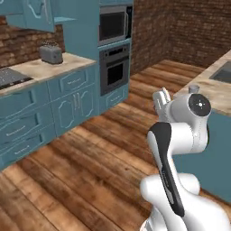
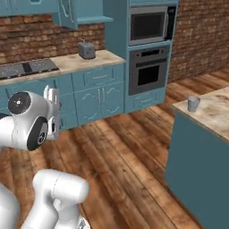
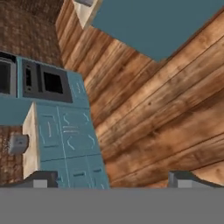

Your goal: Move the glass cup from next to the sink to the open cabinet. Then, move the bowl with the lime to the fridge to clear the area for faucet cleaning.

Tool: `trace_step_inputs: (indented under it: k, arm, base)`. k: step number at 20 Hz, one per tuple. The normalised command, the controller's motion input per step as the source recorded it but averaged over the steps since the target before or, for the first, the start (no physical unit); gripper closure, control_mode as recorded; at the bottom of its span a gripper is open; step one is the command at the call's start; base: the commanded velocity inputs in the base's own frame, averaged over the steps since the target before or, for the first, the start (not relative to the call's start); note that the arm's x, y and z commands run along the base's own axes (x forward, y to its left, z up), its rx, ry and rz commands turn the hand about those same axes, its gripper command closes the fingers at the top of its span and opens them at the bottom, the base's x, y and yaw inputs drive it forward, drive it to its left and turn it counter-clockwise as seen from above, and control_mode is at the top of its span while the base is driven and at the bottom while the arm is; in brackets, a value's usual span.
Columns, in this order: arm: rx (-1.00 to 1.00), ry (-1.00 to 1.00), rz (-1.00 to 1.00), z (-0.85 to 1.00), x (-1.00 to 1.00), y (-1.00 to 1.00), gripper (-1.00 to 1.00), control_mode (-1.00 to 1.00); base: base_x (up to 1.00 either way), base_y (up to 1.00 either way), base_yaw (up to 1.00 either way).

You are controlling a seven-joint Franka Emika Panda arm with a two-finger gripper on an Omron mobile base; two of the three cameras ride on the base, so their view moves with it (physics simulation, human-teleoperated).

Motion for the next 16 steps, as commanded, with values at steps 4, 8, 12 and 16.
trace_step_inputs:
  k: [4, 8, 12, 16]
  arm:
    - [0.00, 0.00, 0.00, 0.00, 0.00, 0.00, -1.00, 1.00]
    - [0.00, 0.00, 0.00, 0.00, 0.00, 0.00, -1.00, 1.00]
    - [0.00, 0.00, 0.00, 0.00, 0.00, 0.00, -1.00, 1.00]
    - [0.00, 0.00, 0.00, 0.00, 0.00, 0.00, -1.00, 1.00]
  base:
    - [0.16, -0.16, -0.77]
    - [0.94, 0.00, -0.35]
    - [0.62, -0.07, -0.40]
    - [0.48, -0.05, -0.57]
